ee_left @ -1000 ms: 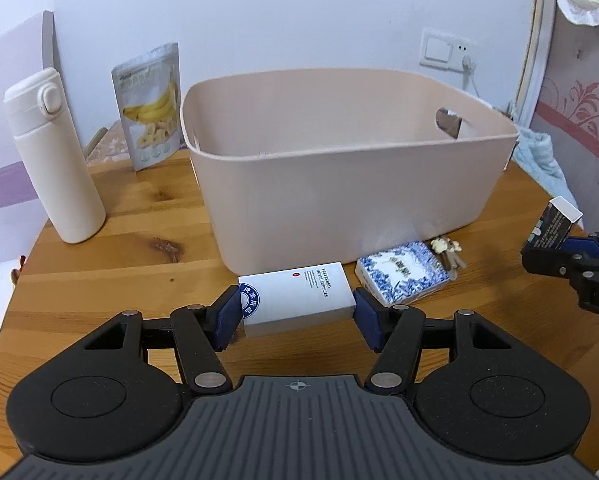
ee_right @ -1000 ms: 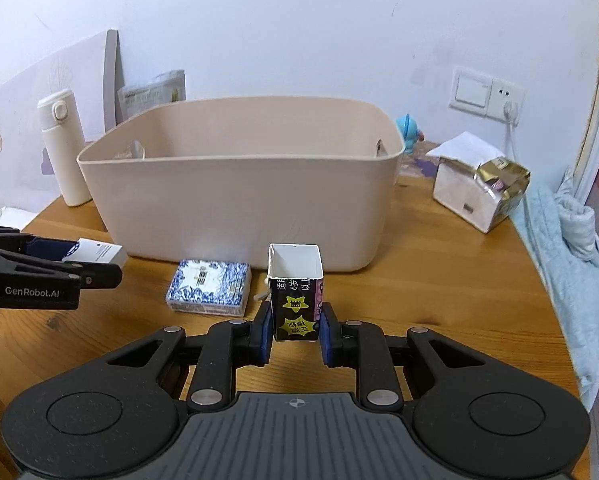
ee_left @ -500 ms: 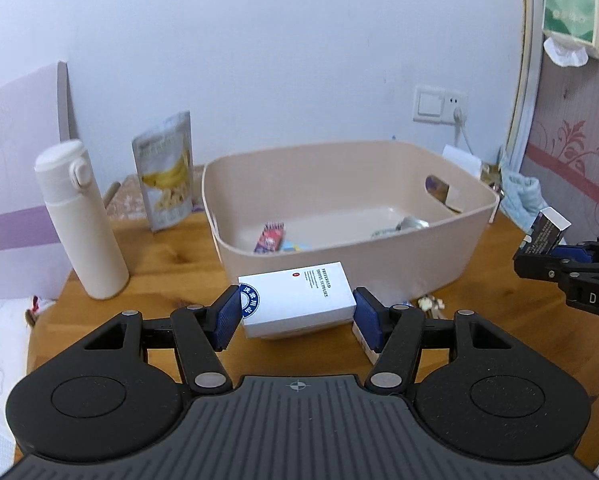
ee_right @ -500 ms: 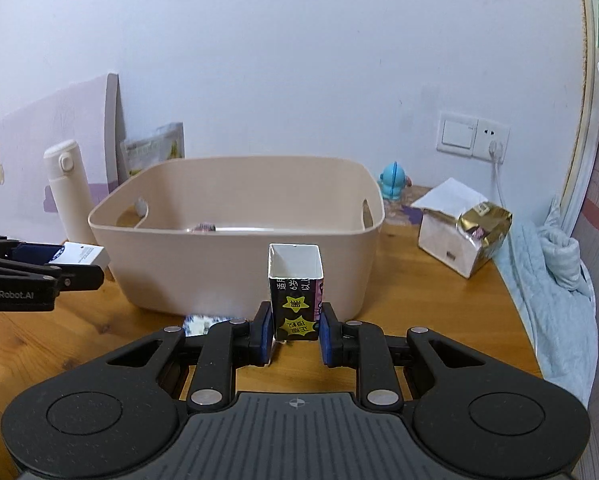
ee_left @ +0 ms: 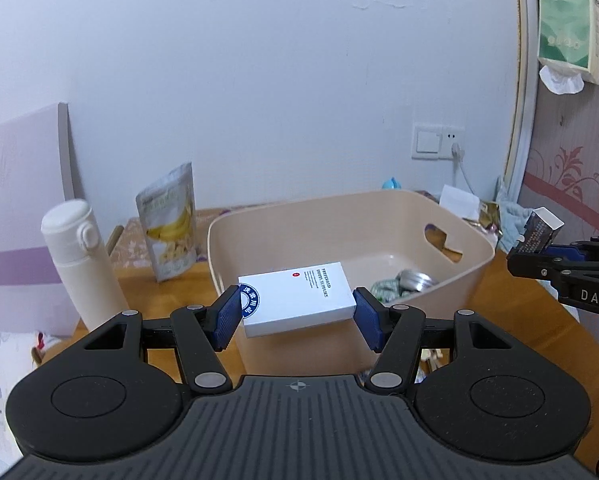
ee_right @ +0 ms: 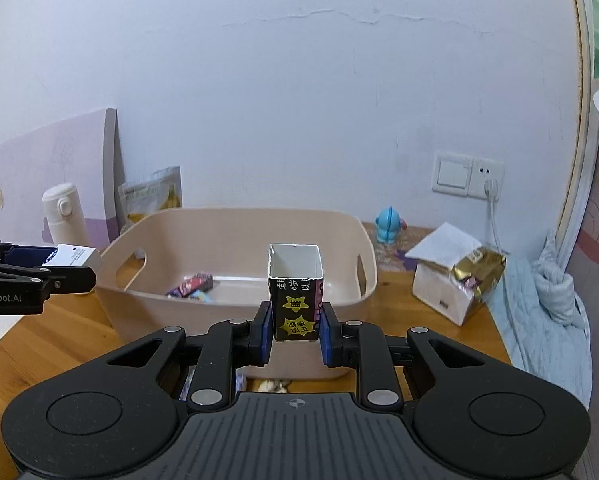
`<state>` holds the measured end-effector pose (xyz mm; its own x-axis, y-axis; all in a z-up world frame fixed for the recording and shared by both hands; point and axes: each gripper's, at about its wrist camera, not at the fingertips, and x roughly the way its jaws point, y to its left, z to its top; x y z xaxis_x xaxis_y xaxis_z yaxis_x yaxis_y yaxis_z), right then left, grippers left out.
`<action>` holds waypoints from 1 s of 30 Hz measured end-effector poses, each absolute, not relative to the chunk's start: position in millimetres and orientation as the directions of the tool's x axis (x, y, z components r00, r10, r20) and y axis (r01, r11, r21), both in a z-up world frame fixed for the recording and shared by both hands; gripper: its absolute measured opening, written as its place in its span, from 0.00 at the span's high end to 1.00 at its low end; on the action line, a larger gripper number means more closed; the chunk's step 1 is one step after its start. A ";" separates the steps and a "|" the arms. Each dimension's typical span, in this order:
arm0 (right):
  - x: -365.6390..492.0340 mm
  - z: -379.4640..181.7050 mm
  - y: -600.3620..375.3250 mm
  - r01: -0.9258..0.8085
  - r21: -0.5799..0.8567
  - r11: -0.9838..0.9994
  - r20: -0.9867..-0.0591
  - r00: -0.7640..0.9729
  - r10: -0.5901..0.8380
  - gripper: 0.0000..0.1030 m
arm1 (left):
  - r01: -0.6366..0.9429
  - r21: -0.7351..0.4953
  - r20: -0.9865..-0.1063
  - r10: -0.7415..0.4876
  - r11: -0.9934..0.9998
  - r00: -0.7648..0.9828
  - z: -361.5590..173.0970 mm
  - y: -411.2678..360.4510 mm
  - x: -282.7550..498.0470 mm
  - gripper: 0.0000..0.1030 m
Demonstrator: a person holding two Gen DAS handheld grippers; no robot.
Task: Organize objects
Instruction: 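Lift the white box with the left tool while the right tool carries the star box over the bin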
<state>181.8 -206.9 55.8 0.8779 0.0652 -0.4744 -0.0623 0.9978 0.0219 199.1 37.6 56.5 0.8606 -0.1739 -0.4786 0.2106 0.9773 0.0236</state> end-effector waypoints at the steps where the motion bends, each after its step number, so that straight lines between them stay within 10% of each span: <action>1: 184.2 57.2 -207.2 -0.062 0.021 0.998 -0.471 0.880 0.065 0.79 | 0.212 0.028 -0.476 -0.174 0.977 0.862 58.3 36.0 201.7 0.40; 30: 281.2 49.8 -210.1 -0.066 -0.009 0.998 -0.509 0.859 0.052 0.79 | 0.183 0.081 -0.575 -0.104 0.980 0.811 27.3 12.3 318.2 0.40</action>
